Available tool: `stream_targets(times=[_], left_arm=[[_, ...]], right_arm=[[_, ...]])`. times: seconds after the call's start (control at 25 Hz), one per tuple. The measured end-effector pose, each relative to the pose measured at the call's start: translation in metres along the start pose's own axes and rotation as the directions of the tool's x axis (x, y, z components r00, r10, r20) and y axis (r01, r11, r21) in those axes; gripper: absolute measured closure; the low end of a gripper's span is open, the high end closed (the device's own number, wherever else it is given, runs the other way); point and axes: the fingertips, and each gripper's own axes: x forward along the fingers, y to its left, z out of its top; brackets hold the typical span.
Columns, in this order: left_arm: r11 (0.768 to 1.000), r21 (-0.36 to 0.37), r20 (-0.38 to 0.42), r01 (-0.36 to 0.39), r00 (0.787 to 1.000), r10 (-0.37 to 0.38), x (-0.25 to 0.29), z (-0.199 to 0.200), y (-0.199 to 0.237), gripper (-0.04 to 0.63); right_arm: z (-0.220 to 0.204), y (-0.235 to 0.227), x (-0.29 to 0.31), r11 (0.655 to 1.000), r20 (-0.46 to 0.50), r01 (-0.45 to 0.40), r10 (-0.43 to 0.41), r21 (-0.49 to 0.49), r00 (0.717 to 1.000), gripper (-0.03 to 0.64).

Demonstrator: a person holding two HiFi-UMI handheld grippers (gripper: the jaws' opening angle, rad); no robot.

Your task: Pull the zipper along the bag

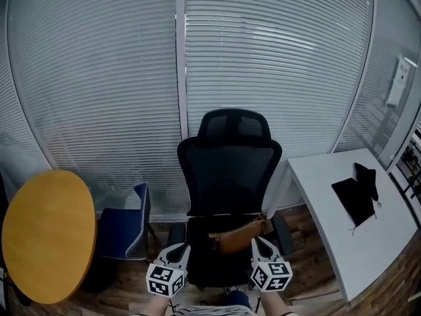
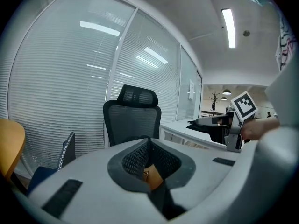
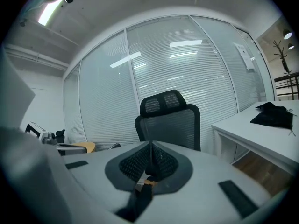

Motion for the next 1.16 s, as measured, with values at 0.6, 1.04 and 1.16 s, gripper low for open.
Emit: stream_targets(times=[0.6, 1.04, 1.16], left_arm=[[1.0, 0.008, 0.004, 0.012, 1.0, -0.012, -0.014, -0.001, -0.008, 0.56], [1.0, 0.016, 0.008, -0.019, 1.0, 0.019, -0.018, -0.005, 0.003, 0.56], [1.0, 0.019, 0.007, -0.016, 1.0, 0.016, -0.016, -0.006, 0.004, 0.56]], right_arm=[[0.0, 0.015, -0.004, 0.999, -0.027, -0.019, 0.018, -0.034, 0.999, 0.583], [-0.012, 0.025, 0.004, 0.999, -0.041, -0.036, 0.035, -0.032, 0.999, 0.583], [-0.011, 0.025, 0.007, 0.999, -0.035, -0.031, 0.03, -0.024, 0.999, 0.583]])
